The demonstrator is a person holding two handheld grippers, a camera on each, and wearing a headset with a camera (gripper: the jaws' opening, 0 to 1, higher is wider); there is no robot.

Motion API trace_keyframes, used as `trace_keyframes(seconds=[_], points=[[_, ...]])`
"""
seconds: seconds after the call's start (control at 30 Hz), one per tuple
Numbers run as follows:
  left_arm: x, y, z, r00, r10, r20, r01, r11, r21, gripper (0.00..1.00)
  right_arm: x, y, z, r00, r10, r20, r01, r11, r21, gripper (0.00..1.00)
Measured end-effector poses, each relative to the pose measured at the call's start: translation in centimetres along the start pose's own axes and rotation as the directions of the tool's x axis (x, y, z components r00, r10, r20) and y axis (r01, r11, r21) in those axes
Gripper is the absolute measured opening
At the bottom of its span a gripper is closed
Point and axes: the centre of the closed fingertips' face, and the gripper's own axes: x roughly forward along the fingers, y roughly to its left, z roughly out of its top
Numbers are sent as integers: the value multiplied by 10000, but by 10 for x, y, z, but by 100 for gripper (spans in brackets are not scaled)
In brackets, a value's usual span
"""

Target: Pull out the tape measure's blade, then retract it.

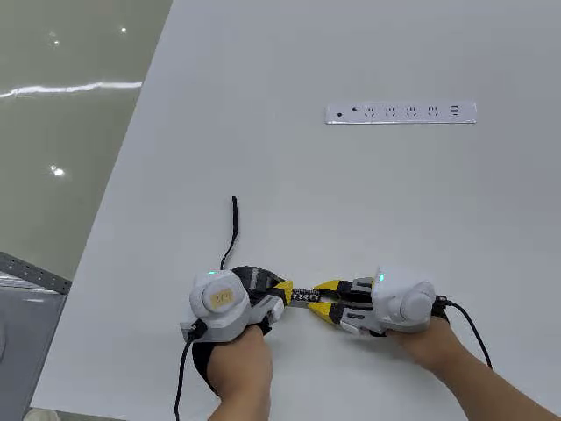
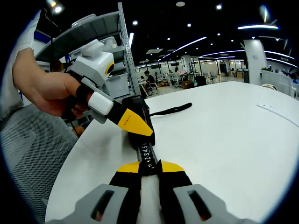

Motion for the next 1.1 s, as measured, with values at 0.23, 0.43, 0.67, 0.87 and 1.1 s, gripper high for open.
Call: trace_keyframes(seconds=[0.23, 0.43, 0.67, 0.87, 1.1], points=[[0, 0, 0, 10000, -10, -37, 10, 10000, -17, 66, 7, 2, 2, 10000, 56, 2, -56, 9999, -92, 13], [1, 1, -1, 9999, -70, -87, 70, 10000, -40, 66, 13, 3, 5, 10000, 94, 2, -94, 9998, -146, 13], [0, 1, 0, 9998, -150, -107, 149, 9999, -88, 66, 17, 4, 7, 9999, 159, -17, -159, 9995, -266, 13], [0, 0, 0, 9996, -231, -142, 229, 9996, -143, 66, 20, 4, 6, 9998, 182, -12, -183, 9992, -351, 12], [-1, 1, 0, 9995, -293, -131, 291, 9994, -160, 66, 26, 7, 8, 9999, 153, -42, -155, 9989, -444, 12]])
